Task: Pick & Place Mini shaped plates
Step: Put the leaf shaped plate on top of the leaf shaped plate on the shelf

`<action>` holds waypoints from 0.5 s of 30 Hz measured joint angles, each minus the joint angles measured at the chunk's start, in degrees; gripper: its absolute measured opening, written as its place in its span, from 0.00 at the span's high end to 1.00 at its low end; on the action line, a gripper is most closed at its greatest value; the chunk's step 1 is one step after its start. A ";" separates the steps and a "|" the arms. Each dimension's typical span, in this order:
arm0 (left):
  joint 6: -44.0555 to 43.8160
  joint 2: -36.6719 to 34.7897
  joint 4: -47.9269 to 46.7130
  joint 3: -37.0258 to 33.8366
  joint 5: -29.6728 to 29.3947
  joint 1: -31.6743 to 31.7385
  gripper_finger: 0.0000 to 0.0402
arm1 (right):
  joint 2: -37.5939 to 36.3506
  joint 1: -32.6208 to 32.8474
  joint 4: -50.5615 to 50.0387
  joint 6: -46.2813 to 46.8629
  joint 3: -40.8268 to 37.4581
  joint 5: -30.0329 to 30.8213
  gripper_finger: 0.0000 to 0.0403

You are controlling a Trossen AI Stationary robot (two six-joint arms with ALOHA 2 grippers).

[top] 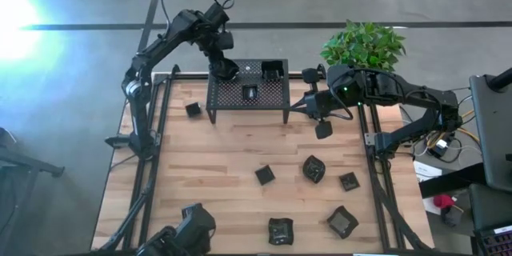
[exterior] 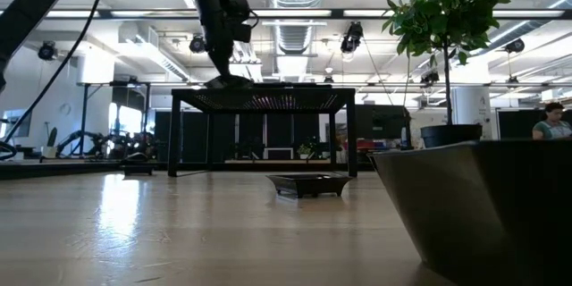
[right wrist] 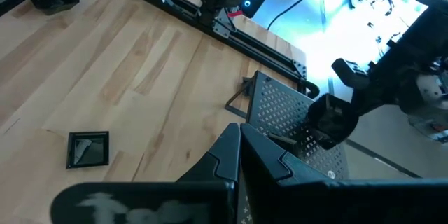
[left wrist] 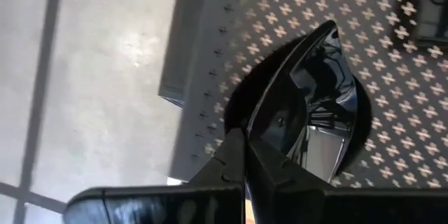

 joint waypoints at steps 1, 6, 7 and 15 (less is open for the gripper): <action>-0.03 0.00 -0.42 -0.09 0.58 0.07 1.00 | 0.00 -0.01 0.00 0.00 0.00 0.00 0.98; -0.73 0.00 -1.06 -0.35 2.43 0.53 1.00 | 0.00 0.01 0.00 -0.11 0.01 0.00 0.98; -0.85 0.00 -0.85 -0.49 2.45 0.54 1.00 | 0.00 0.01 0.00 -0.17 0.00 0.00 0.98; -2.16 0.10 -0.15 -1.17 2.40 0.50 1.00 | 0.00 0.01 0.01 -0.11 0.00 0.00 0.98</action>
